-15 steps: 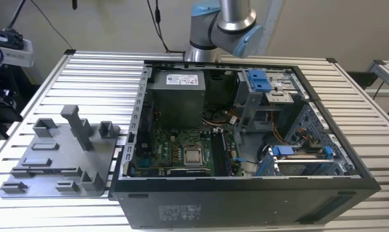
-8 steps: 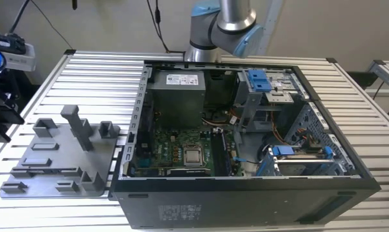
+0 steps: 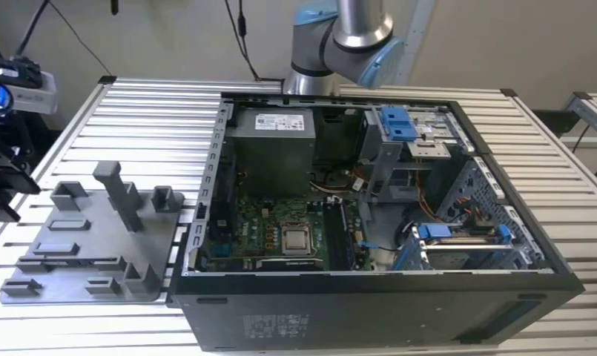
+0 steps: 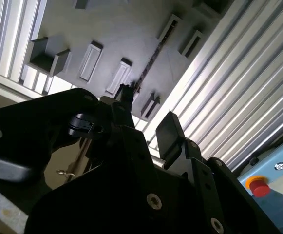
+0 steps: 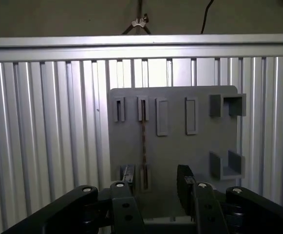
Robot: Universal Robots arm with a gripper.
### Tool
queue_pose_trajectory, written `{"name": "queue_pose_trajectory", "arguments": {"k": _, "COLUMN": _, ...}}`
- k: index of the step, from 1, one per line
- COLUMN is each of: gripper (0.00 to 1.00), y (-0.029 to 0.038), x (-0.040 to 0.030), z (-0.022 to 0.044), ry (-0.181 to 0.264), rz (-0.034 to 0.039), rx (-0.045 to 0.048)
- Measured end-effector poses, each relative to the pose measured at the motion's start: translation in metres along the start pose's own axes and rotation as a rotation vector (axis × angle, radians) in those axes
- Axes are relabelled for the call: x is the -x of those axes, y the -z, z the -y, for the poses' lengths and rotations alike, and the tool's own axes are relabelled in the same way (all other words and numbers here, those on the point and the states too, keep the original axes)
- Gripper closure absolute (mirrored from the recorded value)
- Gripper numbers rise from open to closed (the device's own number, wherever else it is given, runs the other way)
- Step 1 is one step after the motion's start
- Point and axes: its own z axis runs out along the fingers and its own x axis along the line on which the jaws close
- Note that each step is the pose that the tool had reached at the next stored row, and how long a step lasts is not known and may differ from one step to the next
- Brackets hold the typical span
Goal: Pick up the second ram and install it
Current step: 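Pick up the second ram and move it above second insertion slot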
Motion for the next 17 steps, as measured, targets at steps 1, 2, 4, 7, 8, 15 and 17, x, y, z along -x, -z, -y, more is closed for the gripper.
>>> {"name": "queue_pose_trajectory", "arguments": {"k": 1, "gripper": 0.52, "y": -0.0010, "x": -0.0001, "z": 0.0000, "ry": 0.003, "rz": -0.0002, "rx": 0.0002}}
{"name": "queue_pose_trajectory", "arguments": {"k": 2, "gripper": 0.52, "y": -0.0020, "x": -0.0001, "z": 0.0000, "ry": 0.007, "rz": -0.0001, "rx": 0.0004}}
{"name": "queue_pose_trajectory", "arguments": {"k": 4, "gripper": 0.52, "y": -0.0038, "x": -0.0003, "z": 0.0000, "ry": 0.014, "rz": -0.0003, "rx": 0.0009}}
{"name": "queue_pose_trajectory", "arguments": {"k": 7, "gripper": 0.52, "y": -0.0066, "x": -0.0004, "z": 0.0000, "ry": 0.016, "rz": -0.0003, "rx": 0.0010}}
{"name": "queue_pose_trajectory", "arguments": {"k": 8, "gripper": 0.52, "y": -0.0076, "x": -0.0005, "z": 0.0000, "ry": 0.017, "rz": -0.0003, "rx": 0.0012}}
{"name": "queue_pose_trajectory", "arguments": {"k": 15, "gripper": 0.52, "y": -0.0157, "x": -0.0010, "z": 0.0001, "ry": 0.017, "rz": -0.0003, "rx": 0.0011}}
{"name": "queue_pose_trajectory", "arguments": {"k": 17, "gripper": 0.52, "y": -0.0183, "x": -0.0012, "z": 0.0002, "ry": 0.017, "rz": -0.0004, "rx": 0.0011}}
